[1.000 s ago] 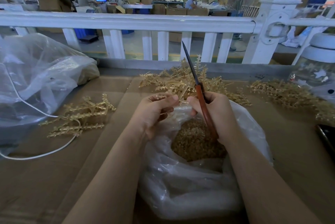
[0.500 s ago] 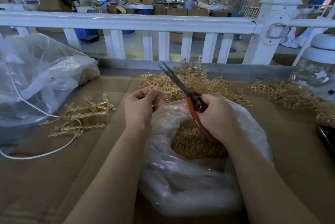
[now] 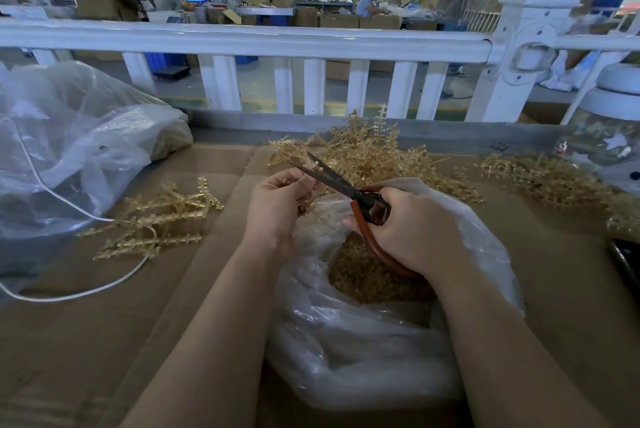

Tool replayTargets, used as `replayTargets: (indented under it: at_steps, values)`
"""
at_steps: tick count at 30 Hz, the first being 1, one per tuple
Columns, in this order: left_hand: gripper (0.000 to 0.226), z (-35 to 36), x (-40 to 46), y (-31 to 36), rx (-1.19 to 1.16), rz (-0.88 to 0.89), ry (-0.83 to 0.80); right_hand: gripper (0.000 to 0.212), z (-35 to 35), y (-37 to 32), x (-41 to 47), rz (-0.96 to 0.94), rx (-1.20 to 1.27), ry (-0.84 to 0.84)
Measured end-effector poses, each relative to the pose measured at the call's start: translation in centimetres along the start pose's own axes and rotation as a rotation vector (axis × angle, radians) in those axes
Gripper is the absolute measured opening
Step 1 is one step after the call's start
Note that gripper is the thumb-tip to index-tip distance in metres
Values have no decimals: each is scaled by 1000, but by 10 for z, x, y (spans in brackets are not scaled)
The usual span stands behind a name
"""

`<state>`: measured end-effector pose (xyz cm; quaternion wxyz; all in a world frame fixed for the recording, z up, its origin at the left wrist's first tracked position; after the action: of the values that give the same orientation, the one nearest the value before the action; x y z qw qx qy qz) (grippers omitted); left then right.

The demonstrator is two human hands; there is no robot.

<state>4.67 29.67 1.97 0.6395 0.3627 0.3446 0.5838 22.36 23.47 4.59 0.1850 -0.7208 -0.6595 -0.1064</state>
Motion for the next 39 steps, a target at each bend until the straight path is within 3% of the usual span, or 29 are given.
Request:
replayTargets:
  at_steps: [8,13,16,39]
  values:
    - [17,11,-1,-9,-38,-70,-107,49,-20,-8,-5,-30,-60,72]
    - [29,12,-1,-12,-127,-103,-92,46,-15,-6,-4,5,5,95]
    - [18,14,-1,-12,-142,-107,-107,43,-10,-4,-1,24,13,87]
    - [11,20,-1,-11,-70,-69,-162,62,-6,2,1,52,6,99]
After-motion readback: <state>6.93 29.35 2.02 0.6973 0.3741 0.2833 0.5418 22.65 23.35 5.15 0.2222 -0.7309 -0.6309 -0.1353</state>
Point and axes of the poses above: each hand's wrist, its own x-axis towards the middle knuckle, its own z-axis out of the palm, y = z × x, the point moved 10 cm from there along x, towards the middle knuckle, and after that the axes turned 13 degrees about -x, right-handed, at the moved point
